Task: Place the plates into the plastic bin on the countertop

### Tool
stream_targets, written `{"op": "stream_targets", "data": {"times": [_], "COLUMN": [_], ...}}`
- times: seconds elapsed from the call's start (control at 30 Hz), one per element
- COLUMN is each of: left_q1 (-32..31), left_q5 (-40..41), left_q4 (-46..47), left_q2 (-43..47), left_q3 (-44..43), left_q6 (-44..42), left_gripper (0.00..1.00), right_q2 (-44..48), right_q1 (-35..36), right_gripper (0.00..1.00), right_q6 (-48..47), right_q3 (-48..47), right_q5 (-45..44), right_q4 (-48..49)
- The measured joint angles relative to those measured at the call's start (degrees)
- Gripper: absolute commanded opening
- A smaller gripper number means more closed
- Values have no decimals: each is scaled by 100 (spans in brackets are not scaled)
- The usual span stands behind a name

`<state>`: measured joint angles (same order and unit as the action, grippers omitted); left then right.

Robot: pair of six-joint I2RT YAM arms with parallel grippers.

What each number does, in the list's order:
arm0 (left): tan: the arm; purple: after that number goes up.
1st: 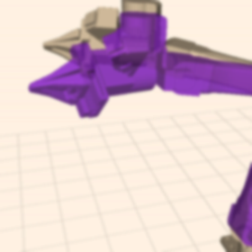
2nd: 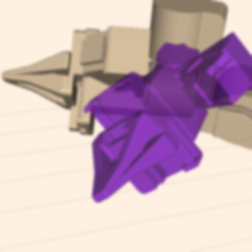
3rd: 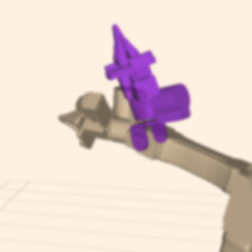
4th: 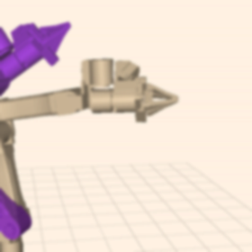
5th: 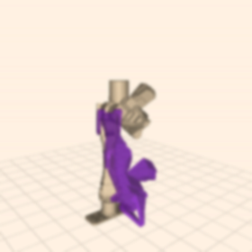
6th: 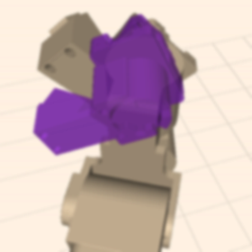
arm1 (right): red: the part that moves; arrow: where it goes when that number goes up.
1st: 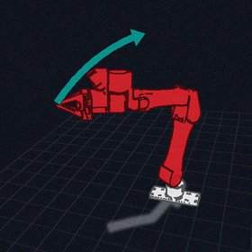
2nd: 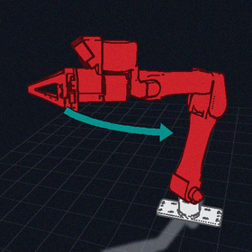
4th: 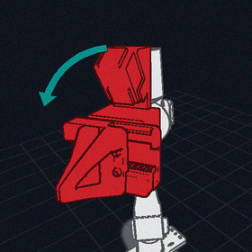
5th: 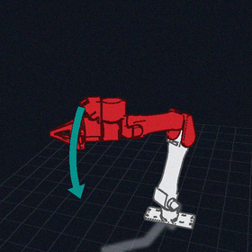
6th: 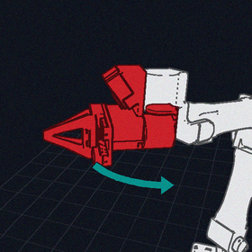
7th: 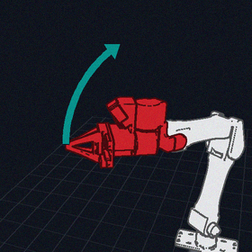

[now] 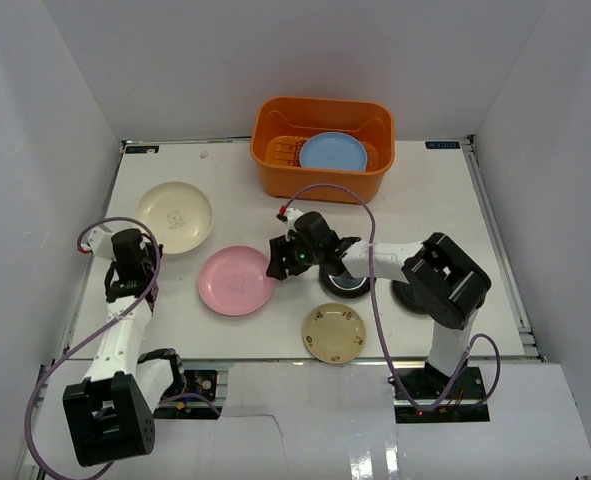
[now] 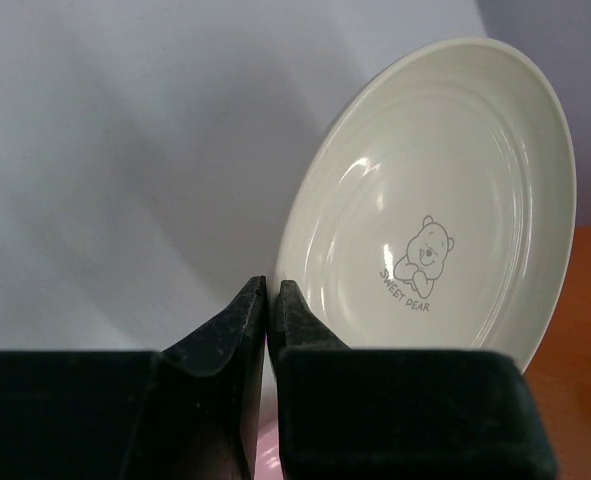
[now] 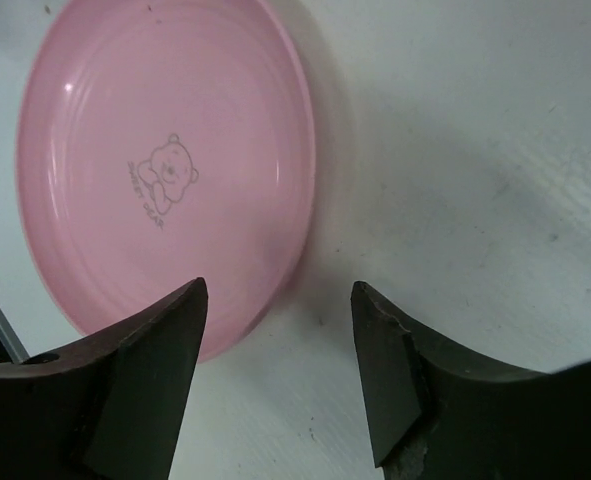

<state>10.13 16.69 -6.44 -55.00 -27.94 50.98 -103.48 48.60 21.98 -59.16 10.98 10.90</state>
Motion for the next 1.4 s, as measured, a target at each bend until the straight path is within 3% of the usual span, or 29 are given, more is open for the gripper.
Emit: {"op": "stream_targets", "data": {"times": [0.2,0.3,0.33,0.5,0.73,1.0,1.4], "left_q1": [0,-13,-28,-306,-1655,-2662,-3195], "left_q5": [-636,-962,-1058,-1473,-1397,-1233,-1200], "left_q4": [4,0,0,7,256,494,-398], "left_q2": [428,498,498,302,-942,-3370,-6968], "left_q3": [-240,-455,-538,-1167,-2634,-4758,-8520], "left_q6": [-142,-184,-190,-234,-511,-911,-1696], "left_gripper": [0,0,0,0,0,0,0], "right_q2": [-544,-680,-688,-348,1655,3377,4712], "right_q1": [157,184,186,205,94,17,15], "right_gripper": [43,10,8,8,8,8,8], "right_q6": [155,256,321,457,393,328,236], "right_q3": [-107,-188,-188,114,1552,2374,2782], "right_q5": [-11,-37,-92,-269,-798,-883,-922], "right_q4": [63,144,160,308,225,162,-658]}}
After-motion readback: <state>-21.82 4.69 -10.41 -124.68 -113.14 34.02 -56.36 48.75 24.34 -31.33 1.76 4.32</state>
